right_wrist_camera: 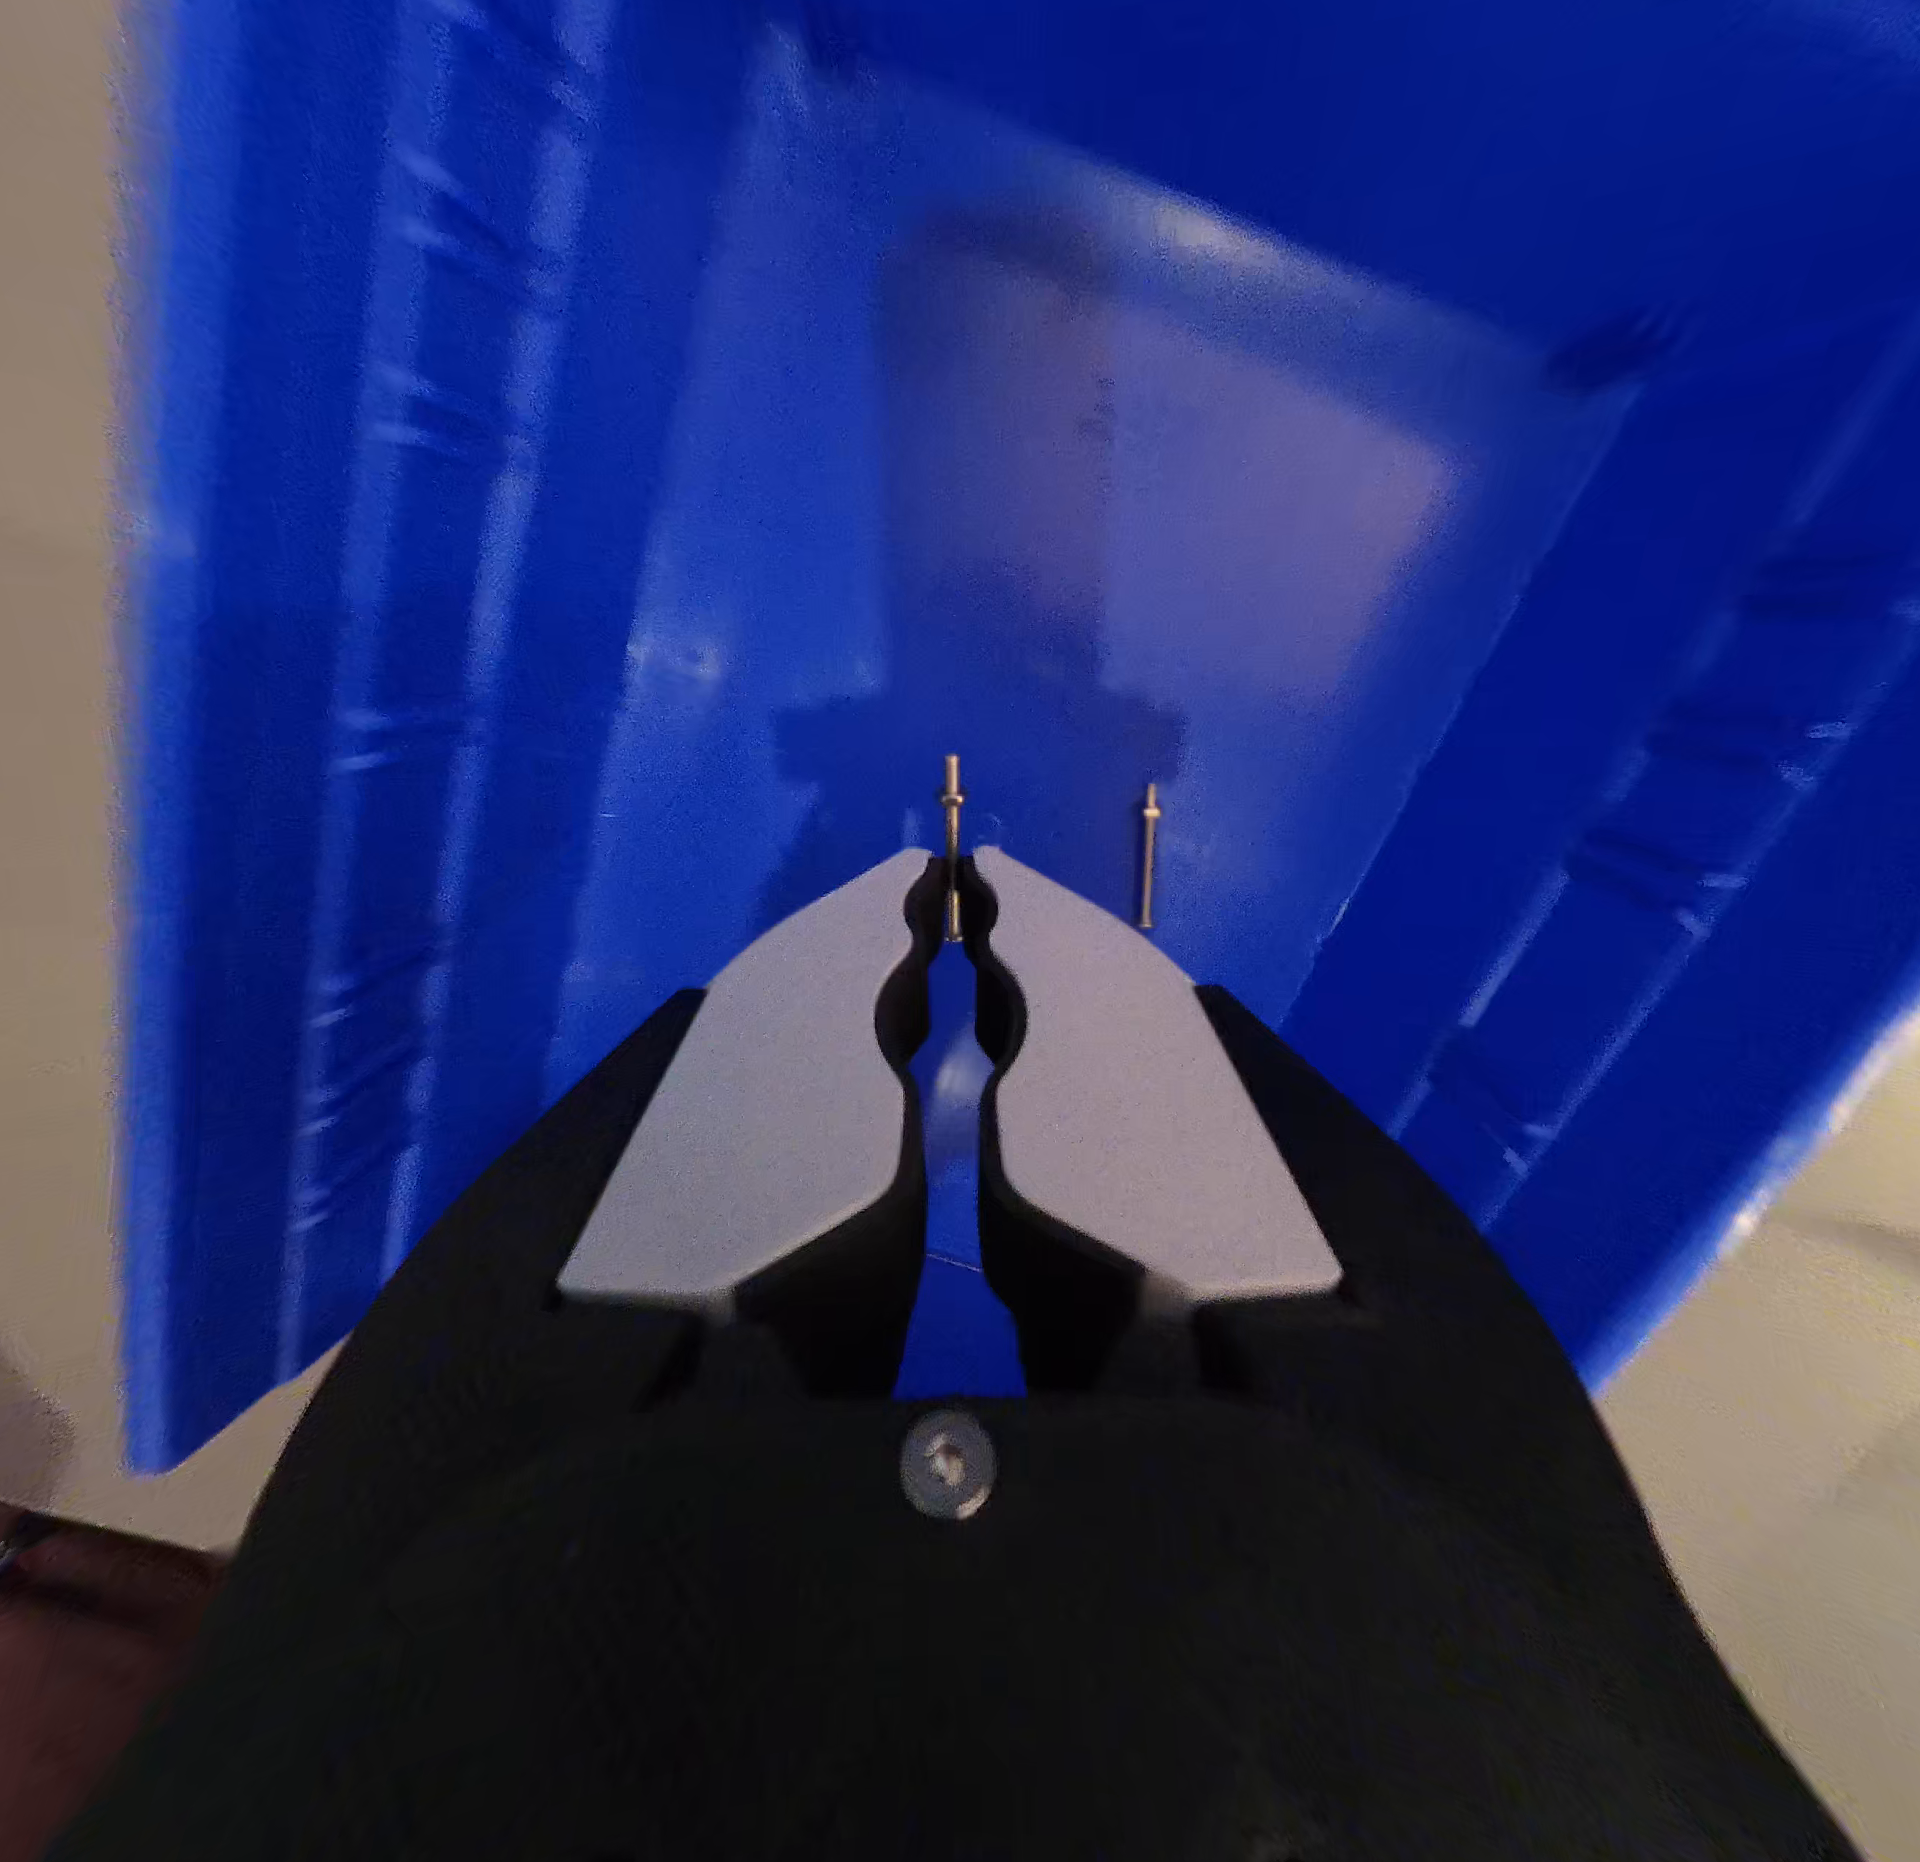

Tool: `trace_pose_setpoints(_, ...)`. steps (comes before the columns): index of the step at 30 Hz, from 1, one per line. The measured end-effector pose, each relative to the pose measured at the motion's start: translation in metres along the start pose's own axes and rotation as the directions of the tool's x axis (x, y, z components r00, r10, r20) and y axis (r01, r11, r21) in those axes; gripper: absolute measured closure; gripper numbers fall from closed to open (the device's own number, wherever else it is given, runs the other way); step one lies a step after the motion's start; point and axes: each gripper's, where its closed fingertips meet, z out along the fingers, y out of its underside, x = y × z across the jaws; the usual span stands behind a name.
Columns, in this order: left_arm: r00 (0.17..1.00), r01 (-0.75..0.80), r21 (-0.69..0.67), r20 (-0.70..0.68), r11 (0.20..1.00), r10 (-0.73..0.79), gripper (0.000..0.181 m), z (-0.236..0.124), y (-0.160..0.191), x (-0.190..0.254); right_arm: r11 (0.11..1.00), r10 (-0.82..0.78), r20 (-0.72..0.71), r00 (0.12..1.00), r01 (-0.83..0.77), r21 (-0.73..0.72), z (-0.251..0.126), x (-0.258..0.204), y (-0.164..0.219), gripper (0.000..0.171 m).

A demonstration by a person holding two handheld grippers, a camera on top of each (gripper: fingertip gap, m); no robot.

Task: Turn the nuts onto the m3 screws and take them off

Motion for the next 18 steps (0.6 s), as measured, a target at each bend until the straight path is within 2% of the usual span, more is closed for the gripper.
trace_pose_setpoints(8, 1.000, 0.007, -0.015, 0.003, 1.000, -0.007, 0.166, -0.005, -0.003, -0.003, 0.986, 0.055, -0.006, 0.998, -0.055, -0.155, 0.032, 0.022, 0.025, 0.168)
trace_pose_setpoints(14, 1.000, 0.017, 0.004, 0.015, 1.000, -0.017, 0.166, -0.012, -0.009, -0.006, 0.983, 0.020, -0.012, 1.000, -0.022, -0.184, 0.041, 0.023, 0.026, 0.168)
trace_pose_setpoints(18, 0.998, 0.034, 0.031, 0.047, 0.999, -0.036, 0.162, -0.028, -0.023, -0.013, 0.987, -0.021, -0.064, 0.998, 0.011, -0.158, 0.030, 0.028, 0.024, 0.145)
